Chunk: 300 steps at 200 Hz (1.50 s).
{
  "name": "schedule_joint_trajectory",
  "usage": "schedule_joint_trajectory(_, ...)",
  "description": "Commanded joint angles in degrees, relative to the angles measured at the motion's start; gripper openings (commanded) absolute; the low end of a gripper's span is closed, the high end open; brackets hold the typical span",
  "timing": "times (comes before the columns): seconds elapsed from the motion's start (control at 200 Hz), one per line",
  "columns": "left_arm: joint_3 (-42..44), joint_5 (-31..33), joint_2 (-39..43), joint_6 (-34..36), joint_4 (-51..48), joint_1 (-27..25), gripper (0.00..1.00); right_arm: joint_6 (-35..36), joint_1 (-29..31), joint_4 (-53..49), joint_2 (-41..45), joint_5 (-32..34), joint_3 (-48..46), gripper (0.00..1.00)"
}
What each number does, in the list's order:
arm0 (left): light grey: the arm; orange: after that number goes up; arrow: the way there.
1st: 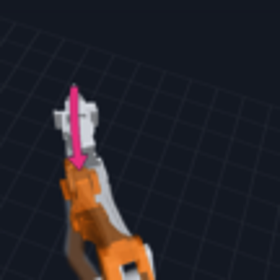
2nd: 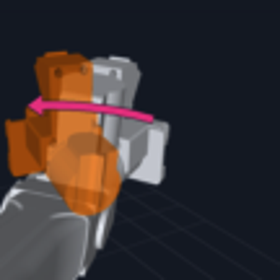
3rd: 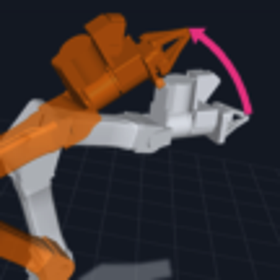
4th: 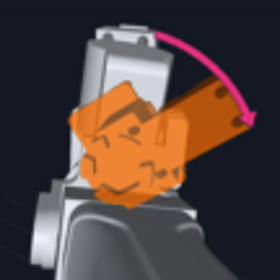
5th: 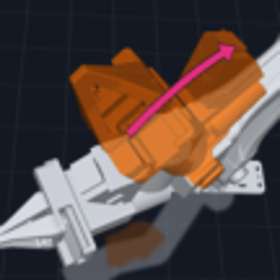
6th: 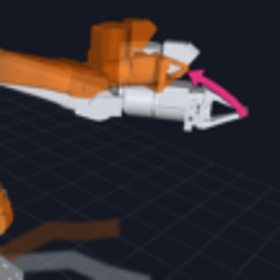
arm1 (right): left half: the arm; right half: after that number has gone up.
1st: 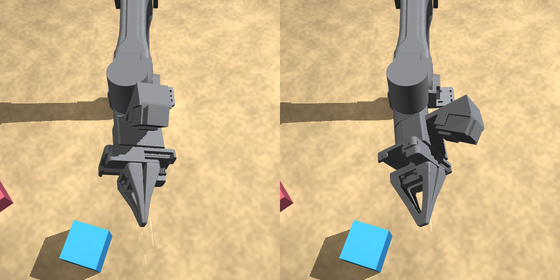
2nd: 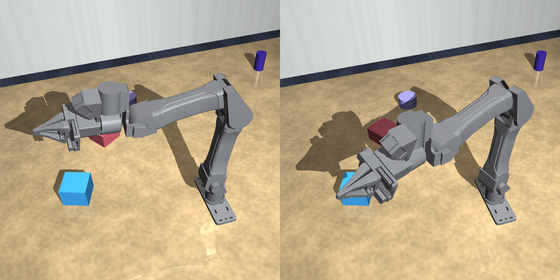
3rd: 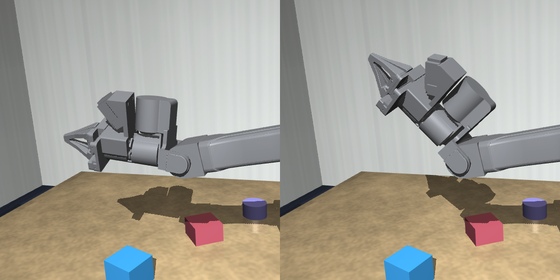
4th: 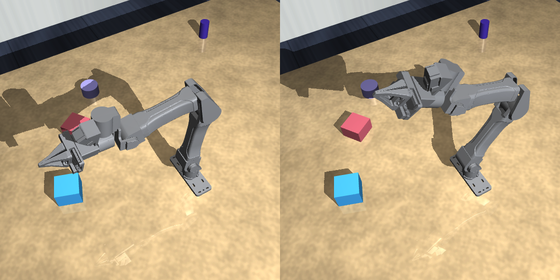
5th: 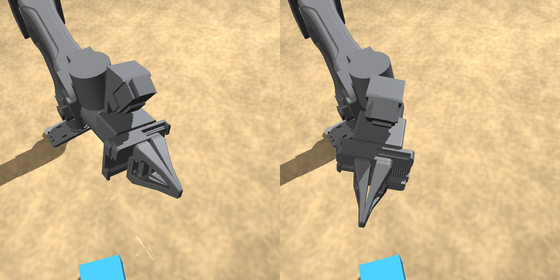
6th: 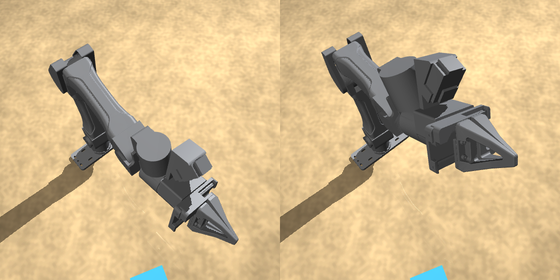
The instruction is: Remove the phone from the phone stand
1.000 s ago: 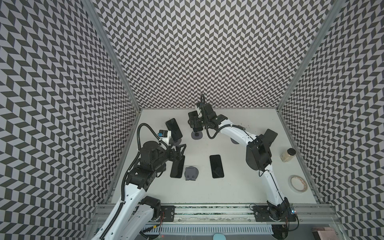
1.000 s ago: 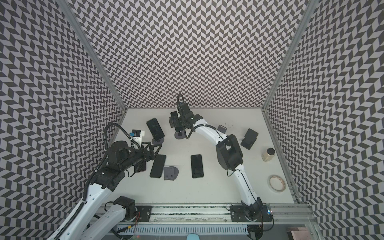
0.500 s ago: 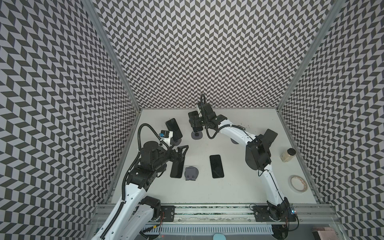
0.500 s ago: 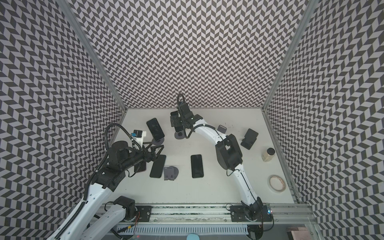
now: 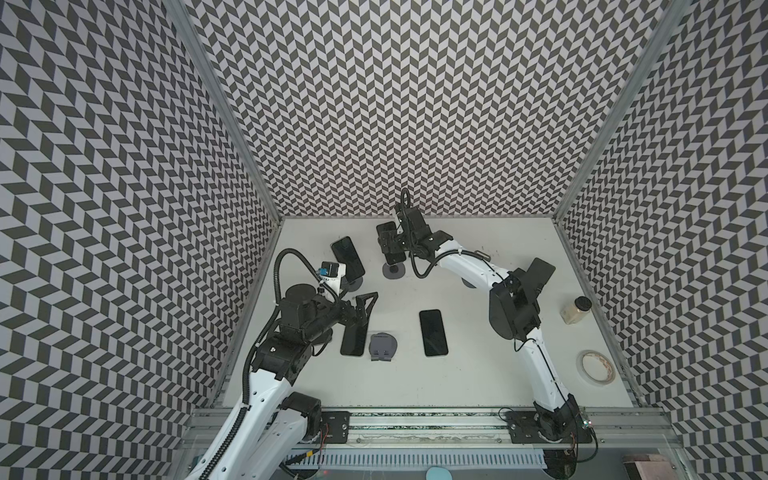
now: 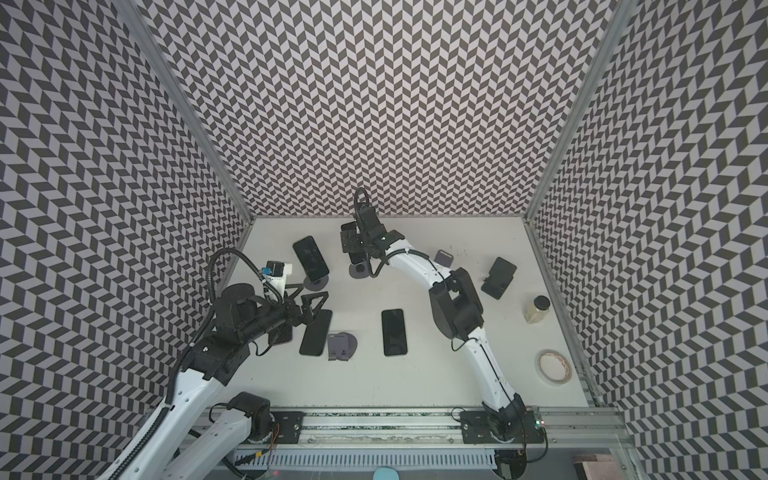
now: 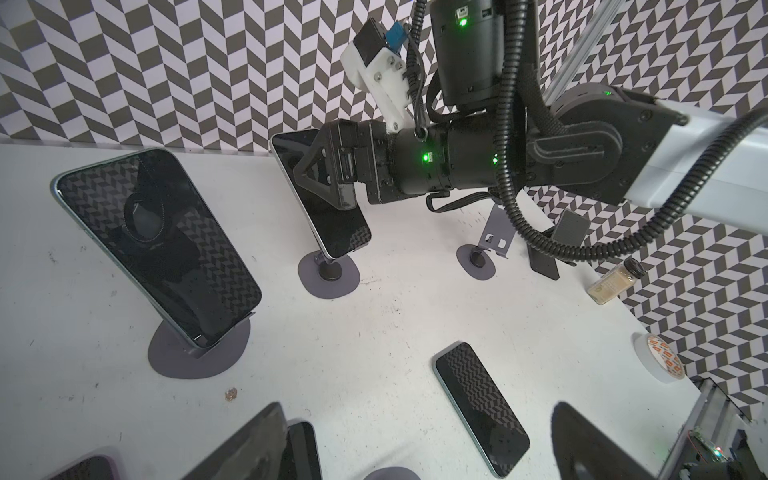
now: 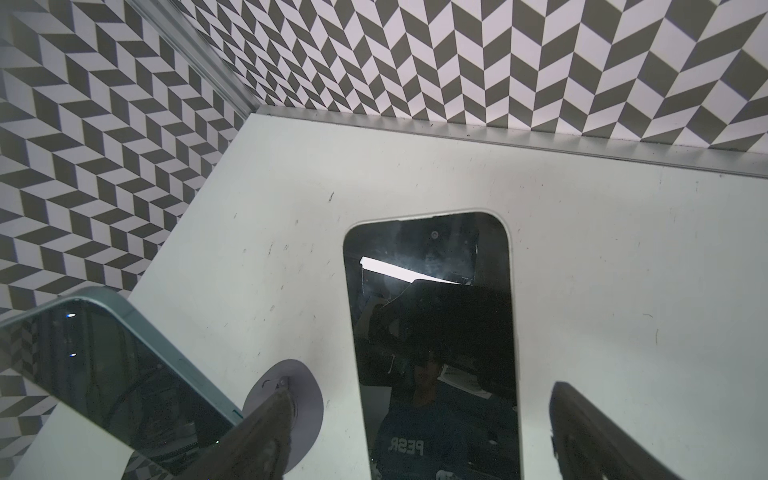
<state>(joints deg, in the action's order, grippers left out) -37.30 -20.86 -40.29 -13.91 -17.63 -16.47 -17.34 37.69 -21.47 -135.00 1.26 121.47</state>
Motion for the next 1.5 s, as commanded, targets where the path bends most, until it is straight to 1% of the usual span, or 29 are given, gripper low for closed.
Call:
schedule_joint_trajectory(0.0,0.68,0.1,0.8,0.9,0.22,-0.23,0.99,0.73,-0.16,3.7,-1.63,-0.56,1.32,0.94)
schedule_joint_trajectory(0.611,1.79,0.84,1.85,0.53,0.24,-0.23,1.0,0.47,0.01,4.11,-4.12,0.19,2.67,0.9)
schedule_joint_trajectory(1.497,2.67,1.35,2.92,0.38,0.55,-0.19,1.0,4.56,1.16,1.27,-6.57,3.97,5.74,0.88)
